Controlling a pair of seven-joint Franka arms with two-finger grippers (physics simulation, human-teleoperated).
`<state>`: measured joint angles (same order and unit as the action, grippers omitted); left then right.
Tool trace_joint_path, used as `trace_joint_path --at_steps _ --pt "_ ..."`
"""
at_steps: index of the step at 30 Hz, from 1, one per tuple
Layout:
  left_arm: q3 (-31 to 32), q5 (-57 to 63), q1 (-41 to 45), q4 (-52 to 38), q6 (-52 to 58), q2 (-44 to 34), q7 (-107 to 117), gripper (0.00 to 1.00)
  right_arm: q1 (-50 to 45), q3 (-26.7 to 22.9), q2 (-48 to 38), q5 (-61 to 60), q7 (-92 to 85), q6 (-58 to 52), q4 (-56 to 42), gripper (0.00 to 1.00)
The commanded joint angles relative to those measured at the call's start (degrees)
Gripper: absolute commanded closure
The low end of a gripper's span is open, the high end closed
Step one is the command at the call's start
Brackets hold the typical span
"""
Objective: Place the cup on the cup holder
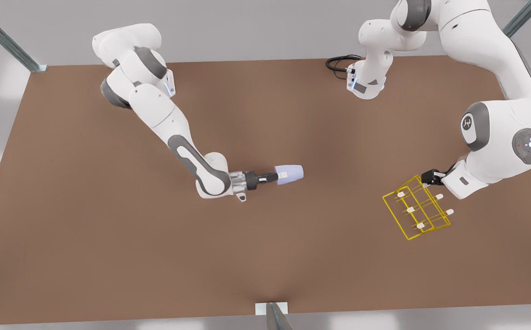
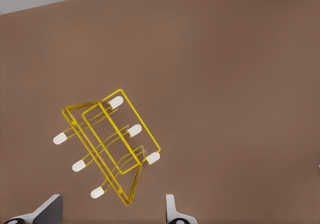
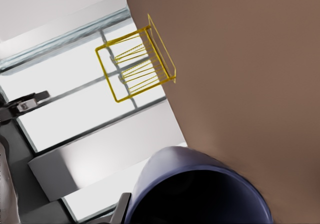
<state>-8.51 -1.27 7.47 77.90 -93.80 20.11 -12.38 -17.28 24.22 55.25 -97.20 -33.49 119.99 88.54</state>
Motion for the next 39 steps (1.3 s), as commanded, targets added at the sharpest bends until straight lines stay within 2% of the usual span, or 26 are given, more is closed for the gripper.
trace_joint_path --at_steps 1,8,9,17,20,21,24,27,35,39 --pt "0.0 0.0 0.0 0.0 -0.2 -0.1 0.0 0.00 -1.4 0.6 1.2 -4.4 -13.3 3.1 -1.7 0.79" --pt "0.0 0.0 0.0 0.0 -0.5 0.4 0.0 0.00 -4.2 0.3 2.0 -6.5 -13.4 5.4 -2.4 0.79" --pt "0.0 0.0 0.0 0.0 -0.5 0.4 0.0 0.00 -4.3 0.3 2.1 -6.5 -13.4 8.6 -2.4 0.79" --pt "0.0 0.0 0.0 0.0 -0.6 0.7 0.0 0.00 -6.1 0.5 6.9 -6.6 -13.4 9.9 -6.4 0.79" --pt "0.0 0.0 0.0 0.0 -0.7 0.7 0.0 0.00 -6.0 0.5 7.0 -6.6 -13.4 9.9 -6.4 0.66" --pt "0.0 0.0 0.0 0.0 -0.6 0.7 0.0 0.00 -6.0 0.5 7.0 -6.6 -13.4 9.9 -6.4 0.54" --pt "0.0 0.0 0.0 0.0 -0.6 0.7 0.0 0.00 -6.0 0.5 6.9 -6.6 -13.4 10.0 -6.4 0.45" --pt "0.0 0.0 0.0 0.0 -0.5 0.6 0.0 0.00 -5.3 0.3 5.9 -6.0 -13.4 9.9 -5.9 0.29" --pt "0.0 -0.1 0.2 0.0 0.0 0.5 0.6 0.00 -2.9 -1.0 2.9 -5.9 -16.9 8.8 -0.1 0.28" --pt "0.0 -0.1 0.3 0.0 0.2 0.4 1.0 0.00 -1.5 -2.3 1.8 -5.8 -17.2 4.7 1.6 0.28"
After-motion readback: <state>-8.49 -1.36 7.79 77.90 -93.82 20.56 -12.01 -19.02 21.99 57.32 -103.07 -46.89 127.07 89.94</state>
